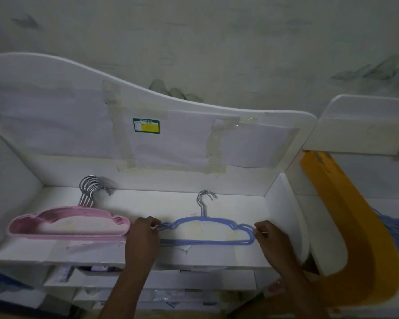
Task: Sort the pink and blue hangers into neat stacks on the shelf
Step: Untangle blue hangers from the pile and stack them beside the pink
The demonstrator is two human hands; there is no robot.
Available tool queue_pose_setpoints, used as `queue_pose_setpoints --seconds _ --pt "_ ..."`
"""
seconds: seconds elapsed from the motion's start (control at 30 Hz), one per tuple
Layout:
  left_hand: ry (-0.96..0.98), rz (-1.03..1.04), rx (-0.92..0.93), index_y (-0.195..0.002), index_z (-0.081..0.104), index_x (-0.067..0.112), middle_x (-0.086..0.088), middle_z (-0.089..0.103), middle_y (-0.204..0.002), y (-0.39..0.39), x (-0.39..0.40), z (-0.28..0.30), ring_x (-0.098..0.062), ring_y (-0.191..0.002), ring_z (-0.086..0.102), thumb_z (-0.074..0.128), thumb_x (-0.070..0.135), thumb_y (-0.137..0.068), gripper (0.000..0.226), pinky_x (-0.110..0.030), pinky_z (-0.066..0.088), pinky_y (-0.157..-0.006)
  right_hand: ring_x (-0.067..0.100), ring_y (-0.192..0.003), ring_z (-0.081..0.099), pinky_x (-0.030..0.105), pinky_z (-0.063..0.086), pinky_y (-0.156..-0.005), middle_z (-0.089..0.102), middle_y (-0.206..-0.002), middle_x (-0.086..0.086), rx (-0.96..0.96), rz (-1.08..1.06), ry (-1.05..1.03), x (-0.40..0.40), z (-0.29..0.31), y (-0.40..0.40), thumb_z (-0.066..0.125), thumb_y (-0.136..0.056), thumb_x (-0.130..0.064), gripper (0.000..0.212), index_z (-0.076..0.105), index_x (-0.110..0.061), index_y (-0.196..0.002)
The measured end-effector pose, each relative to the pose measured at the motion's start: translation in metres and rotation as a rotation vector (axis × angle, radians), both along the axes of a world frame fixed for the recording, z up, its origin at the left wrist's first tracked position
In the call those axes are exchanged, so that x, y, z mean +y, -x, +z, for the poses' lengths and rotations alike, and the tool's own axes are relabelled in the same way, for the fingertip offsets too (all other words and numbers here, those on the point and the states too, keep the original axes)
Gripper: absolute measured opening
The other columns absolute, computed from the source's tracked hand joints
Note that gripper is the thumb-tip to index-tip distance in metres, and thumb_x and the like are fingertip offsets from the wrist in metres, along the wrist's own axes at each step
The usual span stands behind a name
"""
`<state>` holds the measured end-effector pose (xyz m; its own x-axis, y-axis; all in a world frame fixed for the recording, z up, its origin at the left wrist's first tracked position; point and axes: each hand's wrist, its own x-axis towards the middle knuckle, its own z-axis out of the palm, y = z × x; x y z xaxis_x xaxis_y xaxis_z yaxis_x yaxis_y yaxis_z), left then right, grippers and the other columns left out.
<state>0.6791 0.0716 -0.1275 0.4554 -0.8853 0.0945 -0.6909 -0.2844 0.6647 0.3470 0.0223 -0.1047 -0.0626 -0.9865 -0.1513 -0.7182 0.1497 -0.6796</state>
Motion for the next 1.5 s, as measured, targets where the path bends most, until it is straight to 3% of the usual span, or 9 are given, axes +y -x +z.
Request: queue_pose_setpoints --seconds 0.27,0.37,0.47,0.67,0.9,1.07,1.17,1.3,1.5 --pt "-0.17 -0.074 -0.138 -0.101 0.073 0.015 -0.009 0.062 -0.097 0.001 -0.009 -0.004 -0.03 -0.085 0.065 0.069 0.003 -0.074 0.029 -0.035 0.055 -0.072 0.011 -0.078 0.056 0.006 0.033 -0.057 0.065 -0.102 0.004 0.157 -0.027 0.04 -0.009 -0.012 -0.021 0.067 -0.09 -0.014 0.021 0.065 -0.012 -0.11" --pt "-0.177 -0.073 -0.16 -0.104 0.072 0.017 -0.007 0.063 -0.1 -0.001 -0.013 -0.006 -0.026 -0.087 0.066 0.064 -0.001 -0.078 0.033 -0.033 0.055 -0.073 0.008 -0.076 0.053 0.006 0.03 -0.055 0.061 -0.098 0.001 0.265 -0.02 0.052 -0.012 -0.013 -0.025 0.068 -0.088 -0.015 0.014 0.064 -0.014 -0.102" --pt "-0.191 -0.074 -0.174 -0.104 0.072 0.022 -0.003 0.062 -0.102 -0.005 -0.019 -0.005 -0.022 -0.088 0.065 0.061 0.009 -0.087 0.024 -0.029 0.05 -0.074 0.008 -0.075 0.055 0.008 0.032 -0.053 0.061 -0.093 0.0 0.311 -0.015 0.041 -0.013 -0.015 -0.027 0.072 -0.085 -0.012 0.012 0.062 -0.015 -0.092" --pt "-0.197 -0.122 -0.214 -0.1 0.07 0.023 -0.001 0.061 -0.103 -0.006 -0.025 -0.007 -0.02 -0.089 0.062 0.06 0.012 -0.088 0.019 -0.026 0.046 -0.068 0.01 -0.078 0.057 0.009 0.034 -0.056 0.06 -0.092 -0.002 0.289 0.012 0.054 -0.018 -0.02 -0.026 0.076 -0.081 -0.008 0.02 0.062 -0.016 -0.092" --pt "-0.229 -0.127 -0.235 -0.093 0.065 0.027 0.006 0.061 -0.096 -0.01 -0.03 -0.009 -0.014 -0.087 0.059 0.056 0.008 -0.086 0.021 -0.024 0.042 -0.067 0.011 -0.066 0.056 0.013 0.034 -0.051 0.059 -0.076 0.0 0.327 0.08 0.114 -0.026 -0.026 -0.031 0.073 -0.079 0.001 0.026 0.057 -0.017 -0.069" --pt "-0.203 -0.158 -0.23 -0.097 0.066 0.03 0.008 0.062 -0.098 -0.011 -0.031 -0.012 -0.014 -0.09 0.06 0.058 0.011 -0.086 0.024 -0.026 0.048 -0.072 0.009 -0.066 0.058 0.013 0.04 -0.051 0.063 -0.077 -0.003 0.326 0.086 0.096 -0.032 -0.029 -0.026 0.072 -0.078 0.004 0.023 0.063 -0.017 -0.075" --pt "-0.201 -0.17 -0.221 -0.093 0.068 0.033 0.01 0.061 -0.094 -0.013 -0.033 -0.013 -0.012 -0.09 0.06 0.063 0.016 -0.085 0.019 -0.024 0.044 -0.069 0.008 -0.071 0.059 0.02 0.05 -0.057 0.062 -0.082 -0.004 0.3 0.123 0.067 -0.033 -0.026 -0.027 0.071 -0.077 0.007 0.029 0.064 -0.02 -0.084" --pt "-0.178 -0.193 -0.21 -0.093 0.071 0.03 0.009 0.063 -0.094 -0.012 -0.034 -0.014 -0.013 -0.089 0.06 0.064 0.014 -0.085 0.02 -0.026 0.047 -0.071 0.006 -0.068 0.055 0.015 0.04 -0.057 0.06 -0.077 -0.004 0.264 0.178 0.088 -0.033 -0.026 -0.033 0.077 -0.078 -0.006 0.02 0.061 -0.018 -0.075" --pt "-0.163 -0.192 -0.248 -0.09 0.07 0.028 0.008 0.062 -0.093 -0.009 -0.033 -0.015 -0.015 -0.088 0.059 0.064 0.012 -0.085 0.018 -0.028 0.047 -0.068 0.003 -0.063 0.053 0.013 0.035 -0.055 0.058 -0.072 -0.005 0.271 0.17 0.128 -0.034 -0.03 -0.033 0.075 -0.081 -0.007 0.024 0.057 -0.019 -0.069"
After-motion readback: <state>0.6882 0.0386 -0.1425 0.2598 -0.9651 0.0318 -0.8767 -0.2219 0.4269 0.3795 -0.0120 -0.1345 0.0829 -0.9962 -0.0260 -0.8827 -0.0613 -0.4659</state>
